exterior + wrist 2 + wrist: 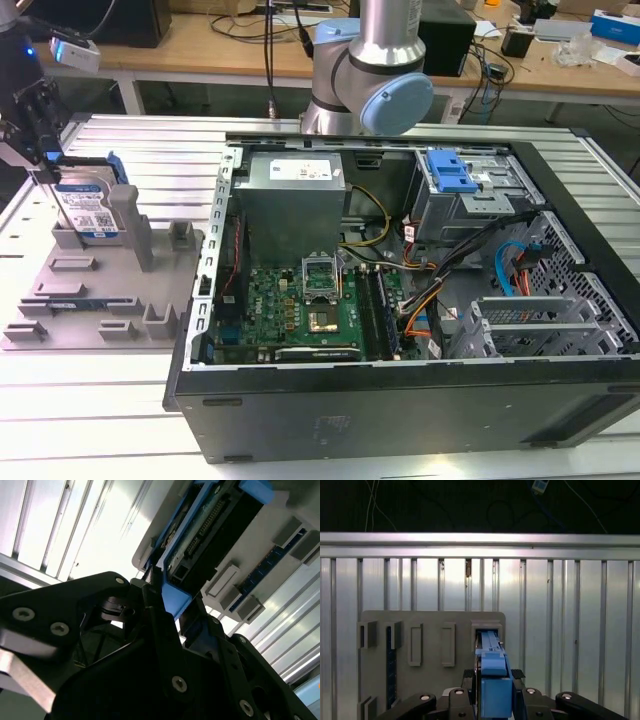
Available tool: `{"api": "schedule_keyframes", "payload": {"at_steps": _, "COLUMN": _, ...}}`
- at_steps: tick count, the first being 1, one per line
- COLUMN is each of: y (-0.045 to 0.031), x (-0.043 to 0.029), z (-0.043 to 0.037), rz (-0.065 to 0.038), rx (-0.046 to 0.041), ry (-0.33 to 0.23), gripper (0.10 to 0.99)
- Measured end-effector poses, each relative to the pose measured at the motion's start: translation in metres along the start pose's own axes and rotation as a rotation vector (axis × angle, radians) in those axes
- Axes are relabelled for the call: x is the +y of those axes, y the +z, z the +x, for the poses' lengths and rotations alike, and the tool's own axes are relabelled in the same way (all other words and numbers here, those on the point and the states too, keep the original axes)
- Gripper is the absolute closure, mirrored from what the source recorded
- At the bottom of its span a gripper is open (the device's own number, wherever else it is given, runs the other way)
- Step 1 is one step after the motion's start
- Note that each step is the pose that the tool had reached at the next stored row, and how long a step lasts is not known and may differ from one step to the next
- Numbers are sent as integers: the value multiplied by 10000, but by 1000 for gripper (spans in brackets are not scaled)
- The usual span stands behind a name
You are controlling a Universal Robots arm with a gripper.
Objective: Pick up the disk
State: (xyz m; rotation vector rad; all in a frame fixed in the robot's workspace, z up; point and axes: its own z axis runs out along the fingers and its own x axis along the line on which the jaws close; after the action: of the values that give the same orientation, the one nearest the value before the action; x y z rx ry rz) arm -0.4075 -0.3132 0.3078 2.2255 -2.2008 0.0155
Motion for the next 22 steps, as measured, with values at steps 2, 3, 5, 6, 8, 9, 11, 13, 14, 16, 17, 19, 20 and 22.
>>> {"api": "schedule_keyframes", "payload": {"at_steps": 2, "y": 17, "x": 0, "z": 0, "rz": 0, "rx": 0, "ry": 0, "gripper": 702}}
{"api": "schedule_keyframes", "payload": {"at_steps": 3, "y": 26, "x": 0, "z": 0, "rz": 1, "rx": 0, "ry": 0, "gripper": 702}}
{"api": "schedule_keyframes", "payload": {"at_steps": 5, "y": 40, "x": 0, "z": -1, "rz": 0, "rx": 0, "ry": 0, "gripper": 702}}
{"api": "schedule_keyframes", "payload": {"at_steps": 6, "y": 43, "x": 0, "z": -1, "rz": -1, "rx": 0, "ry": 0, "gripper": 702}}
{"api": "schedule_keyframes", "payload": {"at_steps": 8, "y": 46, "x": 0, "z": -1, "rz": 0, "rx": 1, "ry": 0, "gripper": 702}}
{"api": "schedule_keyframes", "payload": {"at_steps": 9, "y": 48, "x": 0, "z": -1, "rz": 0, "rx": 0, "ry": 0, "gripper": 702}}
{"api": "schedule_keyframes", "payload": {"at_steps": 11, "y": 54, "x": 0, "z": -1, "rz": 1, "rx": -1, "ry": 0, "gripper": 702}}
{"api": "schedule_keyframes", "payload": {"at_steps": 13, "y": 58, "x": 0, "z": -1, "rz": 1, "rx": 0, "ry": 0, "gripper": 702}}
{"api": "schedule_keyframes", "payload": {"at_steps": 14, "y": 60, "x": 0, "z": -1, "rz": 1, "rx": 0, "ry": 0, "gripper": 702}}
{"api": "schedule_keyframes", "payload": {"at_steps": 16, "y": 62, "x": 0, "z": -1, "rz": 1, "rx": 0, "ry": 0, "gripper": 702}}
{"api": "schedule_keyframes", "payload": {"at_steps": 17, "y": 62, "x": 0, "z": -1, "rz": 0, "rx": 1, "ry": 1, "gripper": 702}}
{"api": "schedule_keyframes", "payload": {"at_steps": 19, "y": 63, "x": 0, "z": -1, "rz": 0, "rx": 0, "ry": 0, "gripper": 722}}
{"api": "schedule_keyframes", "payload": {"at_steps": 20, "y": 63, "x": 0, "z": -1, "rz": 1, "rx": 0, "ry": 0, "gripper": 722}}
{"api": "schedule_keyframes", "payload": {"at_steps": 22, "y": 64, "x": 0, "z": 0, "rz": 1, "rx": 0, "ry": 0, "gripper": 722}}
